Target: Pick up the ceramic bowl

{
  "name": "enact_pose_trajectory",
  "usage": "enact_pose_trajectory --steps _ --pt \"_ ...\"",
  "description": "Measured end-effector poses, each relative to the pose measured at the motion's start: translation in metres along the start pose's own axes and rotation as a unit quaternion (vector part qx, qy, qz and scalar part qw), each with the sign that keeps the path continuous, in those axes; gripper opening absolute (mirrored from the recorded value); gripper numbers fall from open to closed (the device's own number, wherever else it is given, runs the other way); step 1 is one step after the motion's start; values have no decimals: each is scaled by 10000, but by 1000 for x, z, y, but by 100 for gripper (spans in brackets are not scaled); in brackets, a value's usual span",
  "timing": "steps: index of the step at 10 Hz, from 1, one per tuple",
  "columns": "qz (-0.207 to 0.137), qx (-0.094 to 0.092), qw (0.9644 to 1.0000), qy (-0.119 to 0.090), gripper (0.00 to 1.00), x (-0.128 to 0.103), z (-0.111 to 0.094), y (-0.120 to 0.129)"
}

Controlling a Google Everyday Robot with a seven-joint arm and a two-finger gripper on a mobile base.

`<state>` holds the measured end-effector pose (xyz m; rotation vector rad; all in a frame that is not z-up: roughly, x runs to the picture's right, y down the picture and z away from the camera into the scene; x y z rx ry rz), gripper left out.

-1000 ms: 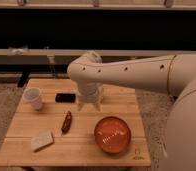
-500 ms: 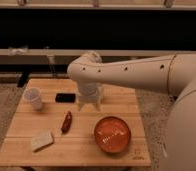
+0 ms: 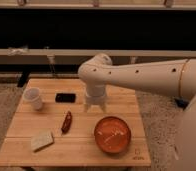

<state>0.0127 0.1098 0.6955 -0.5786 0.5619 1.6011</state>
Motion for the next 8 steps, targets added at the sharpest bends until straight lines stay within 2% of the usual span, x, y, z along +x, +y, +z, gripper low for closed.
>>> enact_pose_trajectory --steps 4,5,8 --pt "610 -153 9980 69 65 11 25 -90" --pt "794 -232 9964 187 65 16 45 -116" --pt "1157 -361 9917 439 65 22 87 -151"
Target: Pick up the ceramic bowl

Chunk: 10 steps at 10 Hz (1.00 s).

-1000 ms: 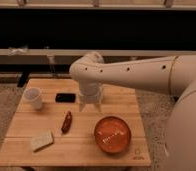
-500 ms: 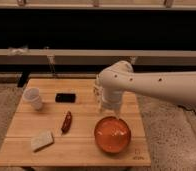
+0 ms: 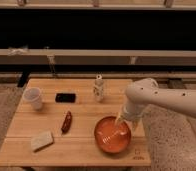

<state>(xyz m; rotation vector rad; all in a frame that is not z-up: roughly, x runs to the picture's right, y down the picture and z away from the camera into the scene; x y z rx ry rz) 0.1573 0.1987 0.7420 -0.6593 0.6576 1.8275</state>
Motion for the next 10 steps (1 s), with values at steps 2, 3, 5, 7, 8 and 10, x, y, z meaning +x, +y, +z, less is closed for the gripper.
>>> enact_pose_trajectory --steps 2,3,5,7,8,10 --pt "269 -18 9996 114 65 -2 12 -21" --pt "361 -7 9992 194 65 -1 17 -27" --pt "539 -22 9978 378 65 0 32 -36" --pt "667 -74 9962 555 65 2 47 -40" --pt "686 -89 9957 609 65 3 52 -40" --pt "658 -119 9952 718 64 6 62 -36"
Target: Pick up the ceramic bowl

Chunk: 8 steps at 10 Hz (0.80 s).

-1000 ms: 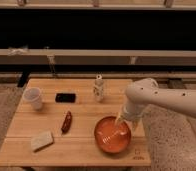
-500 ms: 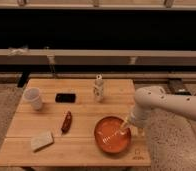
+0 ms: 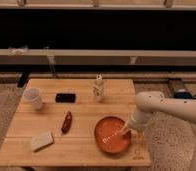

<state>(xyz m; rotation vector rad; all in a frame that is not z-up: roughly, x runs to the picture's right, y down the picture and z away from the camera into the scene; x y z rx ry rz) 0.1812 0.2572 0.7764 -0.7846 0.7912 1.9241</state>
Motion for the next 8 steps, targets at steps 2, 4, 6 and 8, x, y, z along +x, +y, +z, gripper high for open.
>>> enact_pose_trajectory --steps 2,4,6,8 --pt "-107 -25 9999 81 50 2 6 7" --pt "-171 -58 9997 150 27 4 10 11" --pt "-191 -108 9996 178 12 6 10 12" --pt "-163 -289 9993 147 0 7 4 12"
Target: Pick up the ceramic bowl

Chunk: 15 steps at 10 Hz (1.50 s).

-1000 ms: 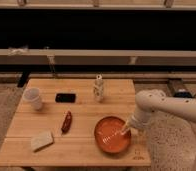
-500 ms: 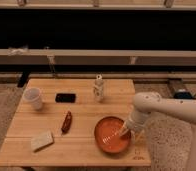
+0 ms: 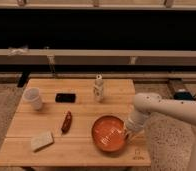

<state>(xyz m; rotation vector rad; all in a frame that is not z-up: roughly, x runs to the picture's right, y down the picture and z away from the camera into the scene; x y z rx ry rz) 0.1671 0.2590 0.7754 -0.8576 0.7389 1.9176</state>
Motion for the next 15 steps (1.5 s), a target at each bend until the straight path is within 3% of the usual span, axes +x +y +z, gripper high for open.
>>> enact_pose_trajectory --steps 4,6,9,11,15 --pt "-98 -533 9975 -451 0 2 -41 10" --pt "-381 -811 9933 -723 0 0 -62 28" --pt "-793 -1140 9858 -940 0 -4 -79 54" --pt "-888 -1202 9840 -974 0 -7 -82 62" --pt "-890 -1197 9841 -962 0 -7 -81 62"
